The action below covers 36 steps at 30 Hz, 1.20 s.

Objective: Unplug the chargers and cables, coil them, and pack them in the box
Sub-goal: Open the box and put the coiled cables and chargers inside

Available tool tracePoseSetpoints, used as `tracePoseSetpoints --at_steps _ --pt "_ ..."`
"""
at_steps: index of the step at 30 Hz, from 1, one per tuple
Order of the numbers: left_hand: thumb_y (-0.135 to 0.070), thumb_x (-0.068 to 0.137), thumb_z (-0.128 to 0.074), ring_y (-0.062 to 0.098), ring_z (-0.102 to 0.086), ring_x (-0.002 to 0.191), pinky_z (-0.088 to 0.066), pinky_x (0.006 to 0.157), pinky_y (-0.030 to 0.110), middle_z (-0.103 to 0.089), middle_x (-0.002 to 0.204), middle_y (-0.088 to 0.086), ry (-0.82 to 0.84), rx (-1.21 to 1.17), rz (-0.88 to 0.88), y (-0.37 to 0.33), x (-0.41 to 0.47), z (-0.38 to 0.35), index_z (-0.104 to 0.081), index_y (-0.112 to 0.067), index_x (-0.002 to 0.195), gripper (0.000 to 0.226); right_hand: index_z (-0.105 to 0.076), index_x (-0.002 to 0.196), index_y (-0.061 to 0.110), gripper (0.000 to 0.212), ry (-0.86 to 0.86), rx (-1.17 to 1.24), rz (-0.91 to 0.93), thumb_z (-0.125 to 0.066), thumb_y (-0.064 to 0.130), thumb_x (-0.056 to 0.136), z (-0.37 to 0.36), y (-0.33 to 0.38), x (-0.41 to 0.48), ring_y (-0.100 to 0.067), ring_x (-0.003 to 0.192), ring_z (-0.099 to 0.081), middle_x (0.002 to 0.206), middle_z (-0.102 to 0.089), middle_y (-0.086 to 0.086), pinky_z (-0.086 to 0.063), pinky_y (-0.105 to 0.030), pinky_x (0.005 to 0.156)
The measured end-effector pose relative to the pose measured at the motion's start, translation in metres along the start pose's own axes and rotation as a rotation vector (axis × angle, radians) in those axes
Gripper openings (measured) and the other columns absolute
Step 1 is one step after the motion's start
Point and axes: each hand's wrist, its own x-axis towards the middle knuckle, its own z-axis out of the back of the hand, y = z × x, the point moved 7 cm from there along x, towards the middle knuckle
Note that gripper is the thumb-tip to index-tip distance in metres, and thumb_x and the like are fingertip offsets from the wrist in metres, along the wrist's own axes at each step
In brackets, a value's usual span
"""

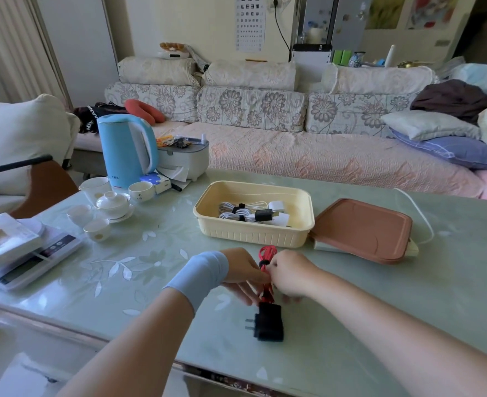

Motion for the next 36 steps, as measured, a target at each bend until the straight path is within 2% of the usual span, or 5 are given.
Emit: tracePoseSetpoints --at_steps 3,7,11,22,36 --pt "-0.015 0.098 -0.050 0.029 -0.073 0.086 -0.061 0.069 0.034 -0.073 0.095 0.009 0.053 0.086 0.003 0.002 -0.003 0.006 -0.058 0.005 0.117 0.028 -0.065 0.086 0.005 0.028 -0.053 0.074 0.108 -0.040 0.011 0.098 0.006 0.004 0.003 -0.033 0.083 -0.065 0.081 -0.065 -0.010 -0.050 -0.029 0.062" --pt "0.000 0.093 -0.048 0.020 -0.072 0.084 -0.060 0.073 0.034 -0.069 0.099 -0.002 -0.408 0.486 -0.110 -0.006 -0.001 0.049 -0.067 -0.015 0.107 0.028 -0.065 0.090 0.011 0.039 0.050 0.106 0.182 -0.047 0.046 0.090 -0.002 0.012 0.000 -0.034 0.095 -0.062 0.087 -0.064 -0.005 -0.044 -0.037 0.069" --pt "0.013 0.081 -0.047 0.017 -0.041 0.131 -0.038 0.108 0.036 -0.042 0.143 -0.008 -0.420 0.793 -0.369 -0.019 0.000 0.033 -0.056 -0.036 0.127 0.068 -0.052 0.122 0.031 0.084 0.077 -0.282 0.081 -0.064 0.081 0.056 -0.004 0.014 -0.018 -0.025 0.106 -0.057 0.115 -0.053 0.002 -0.042 -0.035 0.078" --pt "-0.032 0.089 -0.064 0.014 -0.059 0.094 -0.049 0.085 0.027 -0.064 0.104 -0.010 -0.378 0.765 -0.195 -0.004 0.010 0.059 -0.068 -0.031 0.112 0.024 -0.060 0.109 0.022 0.042 -0.064 -0.194 0.042 -0.066 0.054 0.082 0.031 -0.019 -0.005 -0.021 0.094 -0.061 0.107 -0.063 0.000 -0.053 -0.034 0.079" --pt "-0.019 0.092 -0.052 0.023 -0.054 0.107 -0.039 0.091 0.036 -0.066 0.108 -0.005 -1.048 0.633 -0.472 -0.075 0.041 0.150 -0.066 -0.035 0.117 0.033 -0.063 0.126 0.026 0.034 -0.683 -0.009 0.169 -0.057 0.030 0.093 0.128 -0.021 0.078 -0.030 0.112 -0.054 0.125 -0.059 0.000 -0.047 -0.040 0.090"
